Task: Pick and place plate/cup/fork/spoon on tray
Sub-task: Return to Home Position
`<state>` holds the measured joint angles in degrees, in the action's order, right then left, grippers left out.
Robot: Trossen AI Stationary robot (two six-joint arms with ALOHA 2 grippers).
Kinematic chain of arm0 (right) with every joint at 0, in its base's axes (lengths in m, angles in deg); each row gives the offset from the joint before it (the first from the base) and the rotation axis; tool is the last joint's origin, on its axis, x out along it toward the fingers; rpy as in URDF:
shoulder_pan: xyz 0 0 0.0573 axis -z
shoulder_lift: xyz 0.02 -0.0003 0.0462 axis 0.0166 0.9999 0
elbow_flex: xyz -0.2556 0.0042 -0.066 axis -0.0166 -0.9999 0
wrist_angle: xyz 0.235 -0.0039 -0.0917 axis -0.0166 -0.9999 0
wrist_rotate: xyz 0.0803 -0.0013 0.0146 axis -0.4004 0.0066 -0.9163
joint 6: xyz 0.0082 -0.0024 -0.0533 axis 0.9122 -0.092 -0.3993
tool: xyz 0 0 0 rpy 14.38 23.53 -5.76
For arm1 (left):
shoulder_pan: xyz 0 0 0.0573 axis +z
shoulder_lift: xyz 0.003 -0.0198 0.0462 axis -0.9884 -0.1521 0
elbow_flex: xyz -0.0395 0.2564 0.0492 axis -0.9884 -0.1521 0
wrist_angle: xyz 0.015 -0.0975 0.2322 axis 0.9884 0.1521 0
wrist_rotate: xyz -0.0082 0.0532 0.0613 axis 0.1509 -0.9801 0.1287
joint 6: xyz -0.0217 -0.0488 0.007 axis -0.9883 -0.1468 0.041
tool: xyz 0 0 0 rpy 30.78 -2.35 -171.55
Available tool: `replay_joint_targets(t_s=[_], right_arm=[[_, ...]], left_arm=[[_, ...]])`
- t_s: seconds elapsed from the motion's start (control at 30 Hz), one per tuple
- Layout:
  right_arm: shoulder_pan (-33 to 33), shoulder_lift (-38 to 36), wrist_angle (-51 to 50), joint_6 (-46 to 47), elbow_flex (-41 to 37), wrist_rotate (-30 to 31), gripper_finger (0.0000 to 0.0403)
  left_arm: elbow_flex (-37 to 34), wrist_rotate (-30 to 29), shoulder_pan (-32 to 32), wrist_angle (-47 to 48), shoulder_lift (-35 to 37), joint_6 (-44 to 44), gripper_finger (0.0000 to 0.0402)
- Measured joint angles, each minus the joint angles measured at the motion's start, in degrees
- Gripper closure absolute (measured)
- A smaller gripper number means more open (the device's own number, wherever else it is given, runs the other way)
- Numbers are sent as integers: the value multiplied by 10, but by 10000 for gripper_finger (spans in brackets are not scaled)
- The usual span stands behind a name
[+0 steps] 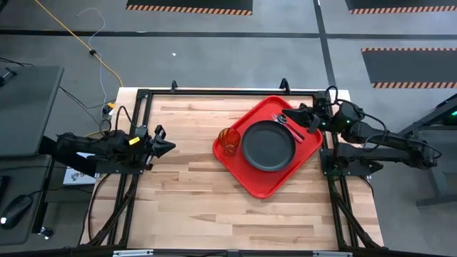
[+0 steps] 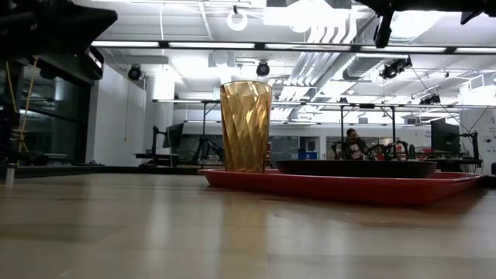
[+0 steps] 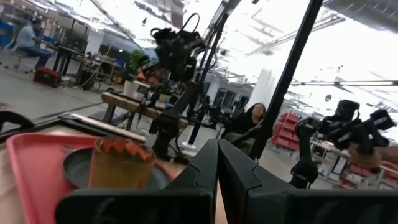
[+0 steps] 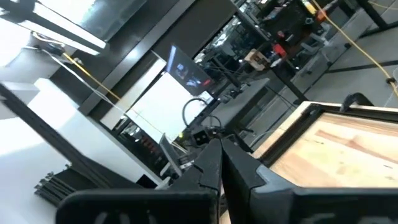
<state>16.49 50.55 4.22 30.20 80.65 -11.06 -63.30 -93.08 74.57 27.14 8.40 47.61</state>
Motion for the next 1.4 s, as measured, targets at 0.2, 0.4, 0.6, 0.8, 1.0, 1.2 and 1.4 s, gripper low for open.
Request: replay_joint_targets(t_s=[0.2,0.4,0.6,0.8,1.0,1.2,1.4], right_arm=[[-18,-43,-22,-28,0,-8,403],[-64,-110,-80,-91,0,-19,403],[-152,-158,-117,-167,-29,27,403],[-204,-211,-107,-212,-106,82,403],[-192,-315,-56,-209,-202,94,403],[-181,-354,-10,-220,-277,74,403],[-181,-358,-71,-255,-305,118,403]], left_arm=[[0,-1,12,46,21,-22,401],[0,-9,12,72,16,-34,401],[1,-9,12,84,16,-34,401],[1,-9,12,87,16,-34,401],[1,-9,12,87,16,-34,401],[1,-10,12,87,16,-34,401],[1,-12,12,93,11,-34,401]])
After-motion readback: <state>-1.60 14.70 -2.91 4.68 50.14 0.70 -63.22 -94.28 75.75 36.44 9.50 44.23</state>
